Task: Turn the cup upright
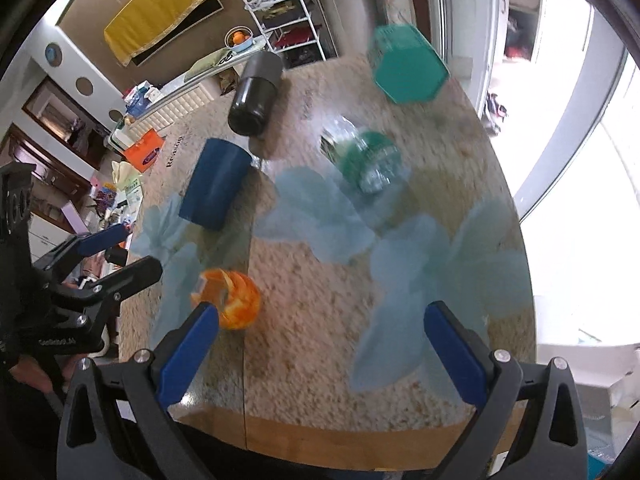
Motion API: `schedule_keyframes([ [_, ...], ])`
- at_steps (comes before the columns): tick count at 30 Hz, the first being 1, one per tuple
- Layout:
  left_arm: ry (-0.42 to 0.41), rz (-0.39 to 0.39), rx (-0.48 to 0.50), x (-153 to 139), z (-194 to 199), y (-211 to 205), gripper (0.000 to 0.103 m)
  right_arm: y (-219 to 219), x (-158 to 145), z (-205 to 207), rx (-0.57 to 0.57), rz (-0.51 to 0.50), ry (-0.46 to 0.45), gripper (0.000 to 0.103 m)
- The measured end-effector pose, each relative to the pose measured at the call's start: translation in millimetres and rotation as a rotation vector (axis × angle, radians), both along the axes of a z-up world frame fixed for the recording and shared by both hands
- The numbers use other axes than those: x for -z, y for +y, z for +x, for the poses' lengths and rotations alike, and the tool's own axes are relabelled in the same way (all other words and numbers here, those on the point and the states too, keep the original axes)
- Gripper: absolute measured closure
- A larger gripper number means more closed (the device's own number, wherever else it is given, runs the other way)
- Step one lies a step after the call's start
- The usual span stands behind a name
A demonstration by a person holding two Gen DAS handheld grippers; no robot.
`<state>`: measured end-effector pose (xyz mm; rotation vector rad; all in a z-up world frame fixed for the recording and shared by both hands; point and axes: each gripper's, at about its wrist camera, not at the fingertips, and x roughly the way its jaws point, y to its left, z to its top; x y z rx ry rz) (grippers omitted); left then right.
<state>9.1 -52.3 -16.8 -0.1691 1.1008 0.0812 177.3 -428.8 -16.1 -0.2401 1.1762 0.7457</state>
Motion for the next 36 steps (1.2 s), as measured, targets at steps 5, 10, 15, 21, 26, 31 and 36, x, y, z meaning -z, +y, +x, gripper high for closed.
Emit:
schedule_keyframes([
  [5,0.014,-0.014,0.007,-10.7,-3.6,19.3,0.000,19.9,-18.7,-9.7,0.037,-0.043,-0.054,0.000],
  [10,0.032,-0.047,0.041,-16.7,-10.2,36.6,0.000,39.0,-30.5,-25.2,0.063,-0.100,-0.111,0.000],
  [15,0.022,-0.065,0.071,-22.8,-18.8,46.7,0.000,52.8,-32.8,-44.2,0.073,-0.131,-0.147,0.000],
  [21,0.020,-0.095,0.086,-24.6,-29.0,53.1,0.000,61.7,-34.2,-59.5,0.104,-0.137,-0.160,0.000],
  [26,0.018,-0.118,0.105,-22.2,-32.2,54.8,0.000,61.4,-36.1,-68.2,0.128,-0.143,-0.162,0.000],
  [31,0.019,-0.128,0.117,-20.5,-34.4,52.9,0.000,60.8,-38.3,-70.7,0.135,-0.154,-0.172,0.000],
  [36,0.019,-0.132,0.101,-18.3,-34.1,53.7,0.000,64.3,-36.6,-71.7,0.127,-0.156,-0.179,0.000],
])
